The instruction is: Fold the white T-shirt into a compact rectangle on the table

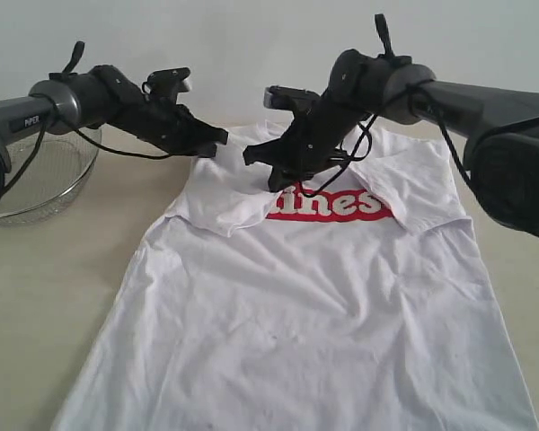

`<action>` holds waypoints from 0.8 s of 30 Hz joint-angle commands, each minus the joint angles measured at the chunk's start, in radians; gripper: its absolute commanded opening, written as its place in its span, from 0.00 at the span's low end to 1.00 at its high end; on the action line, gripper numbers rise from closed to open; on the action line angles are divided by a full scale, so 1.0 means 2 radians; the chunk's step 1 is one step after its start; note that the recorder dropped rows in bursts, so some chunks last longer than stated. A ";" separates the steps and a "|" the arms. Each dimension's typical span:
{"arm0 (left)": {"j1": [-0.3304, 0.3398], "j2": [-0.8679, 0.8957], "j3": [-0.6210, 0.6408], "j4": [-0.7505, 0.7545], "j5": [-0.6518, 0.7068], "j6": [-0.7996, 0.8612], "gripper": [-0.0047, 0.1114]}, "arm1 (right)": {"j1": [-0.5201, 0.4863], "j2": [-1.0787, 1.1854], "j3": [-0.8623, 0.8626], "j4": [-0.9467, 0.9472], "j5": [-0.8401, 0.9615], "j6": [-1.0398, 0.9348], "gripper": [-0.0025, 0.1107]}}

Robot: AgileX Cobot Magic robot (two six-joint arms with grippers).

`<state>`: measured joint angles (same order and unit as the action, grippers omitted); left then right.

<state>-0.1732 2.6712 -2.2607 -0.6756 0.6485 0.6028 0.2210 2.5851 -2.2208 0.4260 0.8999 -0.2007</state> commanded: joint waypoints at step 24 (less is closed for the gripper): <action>0.022 0.003 0.002 -0.012 0.002 -0.006 0.08 | -0.002 -0.019 0.007 -0.031 -0.041 -0.018 0.51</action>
<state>-0.1285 2.6734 -2.2607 -0.6750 0.6443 0.6028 0.2210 2.5434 -2.2093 0.3417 0.8231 -0.2474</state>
